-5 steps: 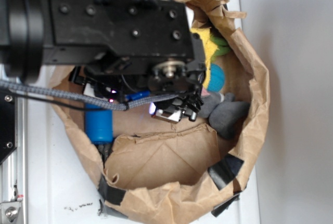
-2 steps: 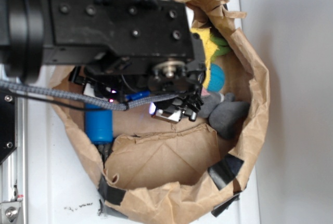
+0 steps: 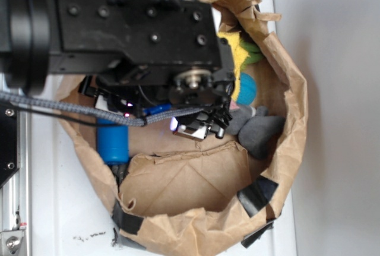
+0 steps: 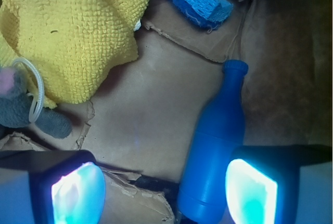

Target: Grab the blue bottle.

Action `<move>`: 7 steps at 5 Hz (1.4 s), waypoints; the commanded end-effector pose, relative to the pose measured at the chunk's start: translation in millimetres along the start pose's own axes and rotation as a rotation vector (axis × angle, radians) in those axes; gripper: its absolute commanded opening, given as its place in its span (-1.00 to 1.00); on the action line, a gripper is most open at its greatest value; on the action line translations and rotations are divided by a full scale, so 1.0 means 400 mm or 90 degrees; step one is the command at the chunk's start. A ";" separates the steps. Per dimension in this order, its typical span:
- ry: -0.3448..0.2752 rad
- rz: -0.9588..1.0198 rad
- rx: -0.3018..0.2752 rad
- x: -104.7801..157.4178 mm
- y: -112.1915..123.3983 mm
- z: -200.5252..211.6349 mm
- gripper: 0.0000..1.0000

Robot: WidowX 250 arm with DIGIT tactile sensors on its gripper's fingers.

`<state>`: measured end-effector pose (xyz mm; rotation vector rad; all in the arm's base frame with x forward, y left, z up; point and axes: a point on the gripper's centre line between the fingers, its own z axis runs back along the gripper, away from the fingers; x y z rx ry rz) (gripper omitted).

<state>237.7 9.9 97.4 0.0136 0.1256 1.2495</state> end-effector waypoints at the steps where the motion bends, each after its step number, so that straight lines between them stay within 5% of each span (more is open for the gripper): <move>1: -0.016 -0.012 -0.033 -0.010 -0.018 0.037 1.00; 5: -0.017 -0.047 0.040 -0.013 0.025 -0.025 1.00; 7: -0.027 -0.059 0.046 0.001 0.050 -0.045 1.00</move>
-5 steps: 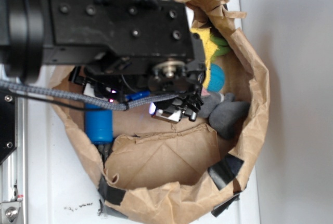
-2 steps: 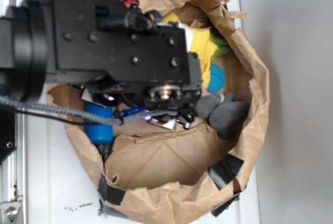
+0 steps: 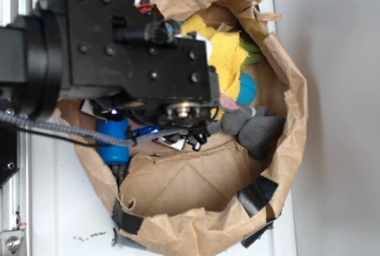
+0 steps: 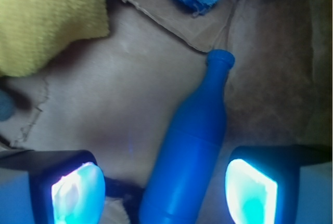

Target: Grab the blue bottle.

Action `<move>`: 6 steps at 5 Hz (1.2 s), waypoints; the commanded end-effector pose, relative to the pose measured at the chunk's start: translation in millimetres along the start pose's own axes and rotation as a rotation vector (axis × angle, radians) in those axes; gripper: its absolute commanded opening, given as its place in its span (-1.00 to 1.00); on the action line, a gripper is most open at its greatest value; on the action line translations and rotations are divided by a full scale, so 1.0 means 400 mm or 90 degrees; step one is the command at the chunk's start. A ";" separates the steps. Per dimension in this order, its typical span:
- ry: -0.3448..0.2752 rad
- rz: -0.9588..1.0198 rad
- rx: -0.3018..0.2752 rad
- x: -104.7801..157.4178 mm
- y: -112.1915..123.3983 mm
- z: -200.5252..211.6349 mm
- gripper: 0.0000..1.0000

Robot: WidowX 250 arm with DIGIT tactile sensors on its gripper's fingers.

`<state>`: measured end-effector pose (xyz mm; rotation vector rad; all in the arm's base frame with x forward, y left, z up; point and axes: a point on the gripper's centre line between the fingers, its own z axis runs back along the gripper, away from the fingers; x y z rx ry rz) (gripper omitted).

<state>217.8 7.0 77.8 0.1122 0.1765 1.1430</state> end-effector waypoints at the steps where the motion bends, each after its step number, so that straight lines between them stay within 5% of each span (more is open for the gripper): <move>1: -0.024 0.001 -0.030 0.025 0.021 -0.002 1.00; 3: -0.023 0.001 -0.044 0.035 0.035 -0.008 1.00; 5: 0.004 -0.016 -0.022 0.033 0.052 -0.055 1.00; 6: 0.014 -0.023 -0.076 0.034 0.037 -0.092 1.00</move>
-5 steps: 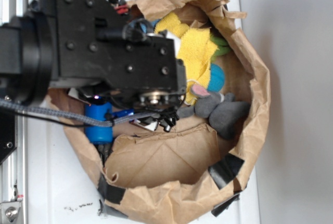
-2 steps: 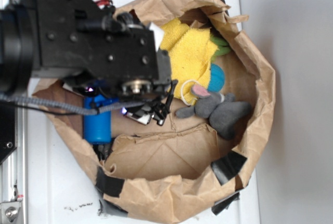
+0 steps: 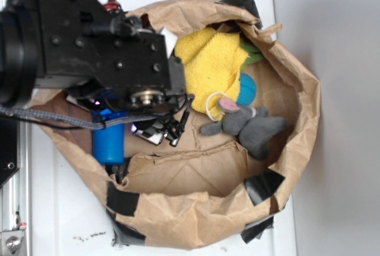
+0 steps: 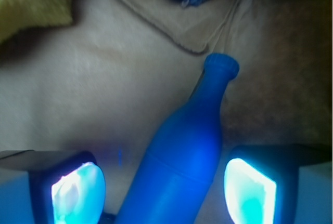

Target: Grab the blue bottle.

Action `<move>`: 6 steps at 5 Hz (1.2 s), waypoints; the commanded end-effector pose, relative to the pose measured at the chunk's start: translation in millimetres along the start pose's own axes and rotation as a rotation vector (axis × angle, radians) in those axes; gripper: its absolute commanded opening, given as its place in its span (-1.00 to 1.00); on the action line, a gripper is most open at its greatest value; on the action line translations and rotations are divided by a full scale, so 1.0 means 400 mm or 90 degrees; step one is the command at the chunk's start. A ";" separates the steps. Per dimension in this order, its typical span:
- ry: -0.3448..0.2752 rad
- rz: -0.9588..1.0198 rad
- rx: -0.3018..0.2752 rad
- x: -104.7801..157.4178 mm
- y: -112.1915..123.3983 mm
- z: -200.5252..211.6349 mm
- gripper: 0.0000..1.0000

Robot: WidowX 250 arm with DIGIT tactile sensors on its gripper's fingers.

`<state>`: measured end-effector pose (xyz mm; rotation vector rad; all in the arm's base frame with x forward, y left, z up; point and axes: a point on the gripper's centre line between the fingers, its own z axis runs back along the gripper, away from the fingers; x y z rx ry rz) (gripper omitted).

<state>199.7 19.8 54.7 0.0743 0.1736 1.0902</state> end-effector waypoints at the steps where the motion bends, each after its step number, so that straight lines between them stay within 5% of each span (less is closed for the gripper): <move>1: 0.011 0.014 -0.113 0.022 -0.022 -0.051 1.00; 4: 0.010 0.015 -0.137 0.027 -0.039 -0.060 1.00; 5: 0.017 0.011 -0.144 0.029 -0.042 -0.054 -1.00; 6: 0.032 0.012 -0.144 0.039 -0.043 -0.038 -1.00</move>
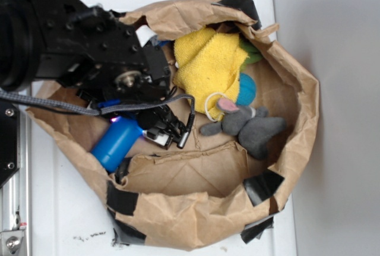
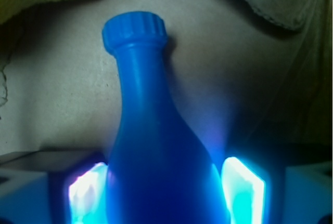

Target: Grab the blue bottle.

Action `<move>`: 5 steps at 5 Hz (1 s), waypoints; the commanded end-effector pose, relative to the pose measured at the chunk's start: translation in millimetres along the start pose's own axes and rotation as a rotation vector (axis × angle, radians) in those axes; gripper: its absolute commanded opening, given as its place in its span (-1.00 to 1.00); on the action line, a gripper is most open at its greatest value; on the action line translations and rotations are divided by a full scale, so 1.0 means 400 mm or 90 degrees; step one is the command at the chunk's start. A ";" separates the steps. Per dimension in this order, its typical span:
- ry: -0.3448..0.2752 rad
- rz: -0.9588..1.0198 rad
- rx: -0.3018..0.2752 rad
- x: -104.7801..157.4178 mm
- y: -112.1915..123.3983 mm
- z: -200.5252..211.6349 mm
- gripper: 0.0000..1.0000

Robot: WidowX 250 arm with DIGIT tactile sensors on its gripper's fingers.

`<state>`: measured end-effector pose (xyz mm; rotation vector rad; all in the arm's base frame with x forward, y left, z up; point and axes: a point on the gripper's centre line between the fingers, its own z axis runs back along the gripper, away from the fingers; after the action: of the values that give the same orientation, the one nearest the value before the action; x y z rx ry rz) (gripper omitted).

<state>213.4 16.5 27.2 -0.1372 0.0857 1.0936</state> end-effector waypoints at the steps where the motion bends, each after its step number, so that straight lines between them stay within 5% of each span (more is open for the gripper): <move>1: 0.013 -0.010 -0.008 0.020 -0.015 0.052 -1.00; 3: 0.006 -0.194 -0.012 -0.028 -0.104 0.182 -1.00; 5: -0.035 -0.334 -0.036 -0.129 -0.109 0.300 -1.00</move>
<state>225.6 -25.1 139.3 -0.1536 0.0277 0.5917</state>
